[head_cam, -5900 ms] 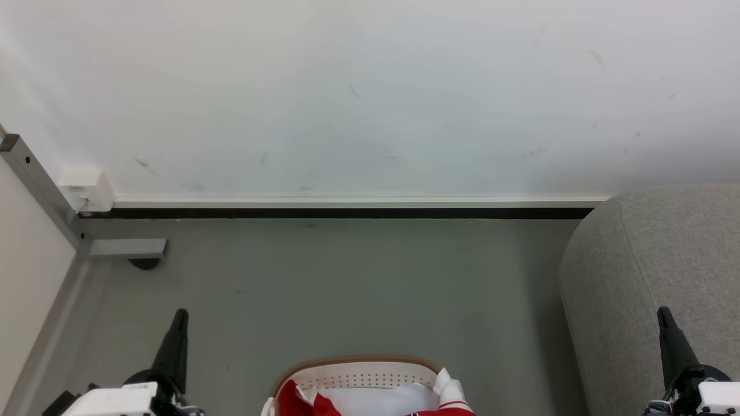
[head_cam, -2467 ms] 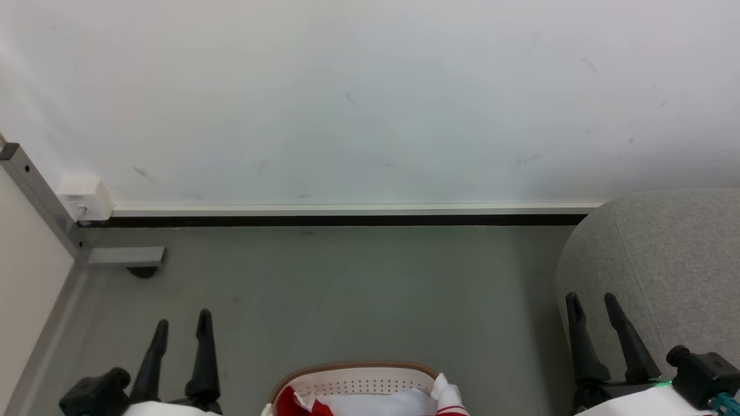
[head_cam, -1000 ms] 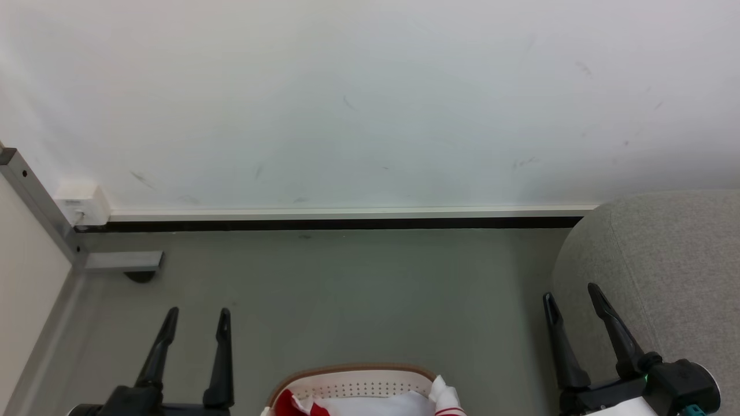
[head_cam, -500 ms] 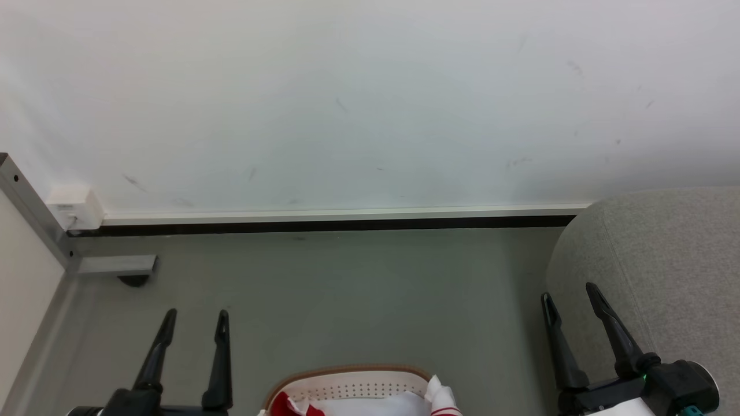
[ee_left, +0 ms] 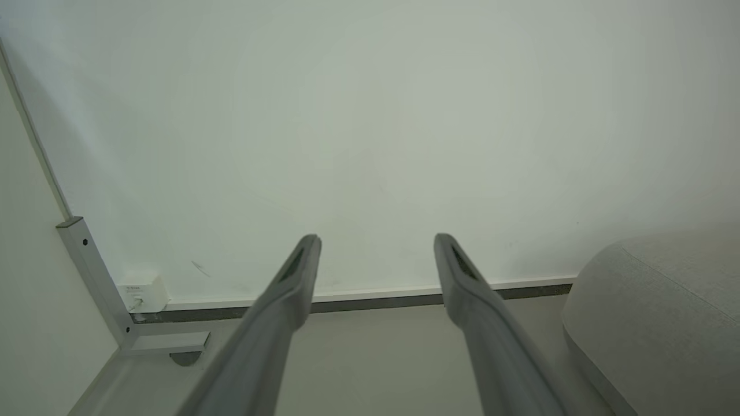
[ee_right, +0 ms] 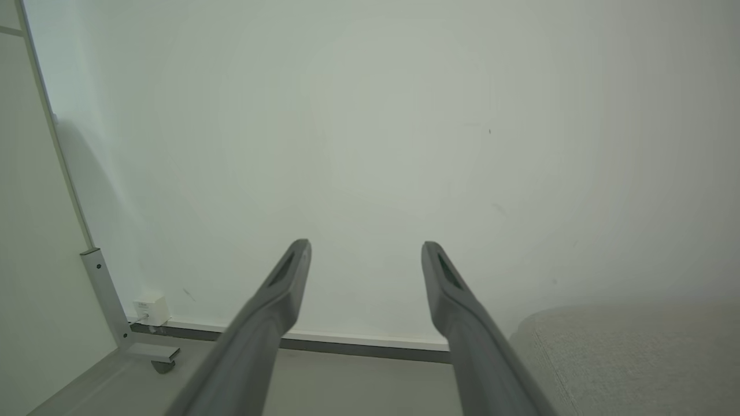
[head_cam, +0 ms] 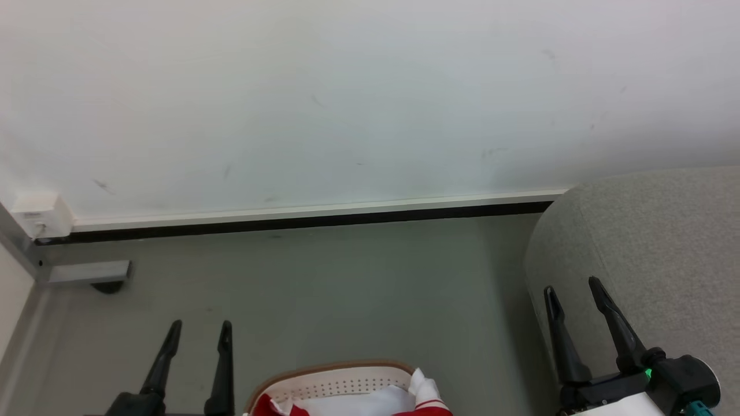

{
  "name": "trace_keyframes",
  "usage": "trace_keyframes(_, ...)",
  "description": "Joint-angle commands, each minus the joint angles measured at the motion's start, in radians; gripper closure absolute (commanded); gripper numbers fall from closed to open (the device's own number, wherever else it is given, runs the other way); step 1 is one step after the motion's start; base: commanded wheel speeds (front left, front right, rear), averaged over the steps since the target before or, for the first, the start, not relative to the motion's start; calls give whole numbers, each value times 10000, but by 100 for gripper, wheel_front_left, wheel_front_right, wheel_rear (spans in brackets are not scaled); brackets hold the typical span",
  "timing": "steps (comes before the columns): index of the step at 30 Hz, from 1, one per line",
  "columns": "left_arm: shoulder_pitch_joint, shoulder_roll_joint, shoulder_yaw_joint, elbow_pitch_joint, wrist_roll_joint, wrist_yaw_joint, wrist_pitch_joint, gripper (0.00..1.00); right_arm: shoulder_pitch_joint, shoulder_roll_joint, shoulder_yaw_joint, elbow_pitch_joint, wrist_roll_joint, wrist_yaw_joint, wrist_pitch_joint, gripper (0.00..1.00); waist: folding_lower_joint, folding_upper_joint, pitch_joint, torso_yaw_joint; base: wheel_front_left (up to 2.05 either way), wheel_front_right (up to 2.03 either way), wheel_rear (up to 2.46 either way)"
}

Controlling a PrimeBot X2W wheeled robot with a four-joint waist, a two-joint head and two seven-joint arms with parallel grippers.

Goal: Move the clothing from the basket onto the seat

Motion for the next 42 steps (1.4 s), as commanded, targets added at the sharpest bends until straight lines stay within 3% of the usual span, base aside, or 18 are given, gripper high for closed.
trace_keyframes(1, 54, 30, 60, 151, -135, -98, -11, 0, -59, -51, -42, -27, 59, -21, 0, 0, 0, 0, 133, -285, 0, 0, 0)
trace_keyframes(11, -280, 293, 28, 1096, -183, -457, -9, 0, -240, -44, -158, -180, 215, -21, 0, 0, 0, 0, 875, -1213, 0, 0, 0)
trace_keyframes(25, -2135, 1369, -655, 3562, -209, -1227, 1286, 0, -979, -37, -249, -953, 729, -21, 2, 0, 0, 0, 3492, -2154, 0, 0, 0)
trace_keyframes(35, -3782, 2157, -2335, 6316, -549, -1466, 1908, 0, -1786, -37, -241, -1471, 1090, -21, 3, 0, 0, 0, 5129, -2708, 0, 0, 0)
trace_keyframes(42, -4948, 2694, -4005, 7700, -1928, -1464, 2639, 0, -2142, -36, -173, -1780, 1389, -21, 3, 0, 0, 0, 6210, -2992, 0, 0, 0)
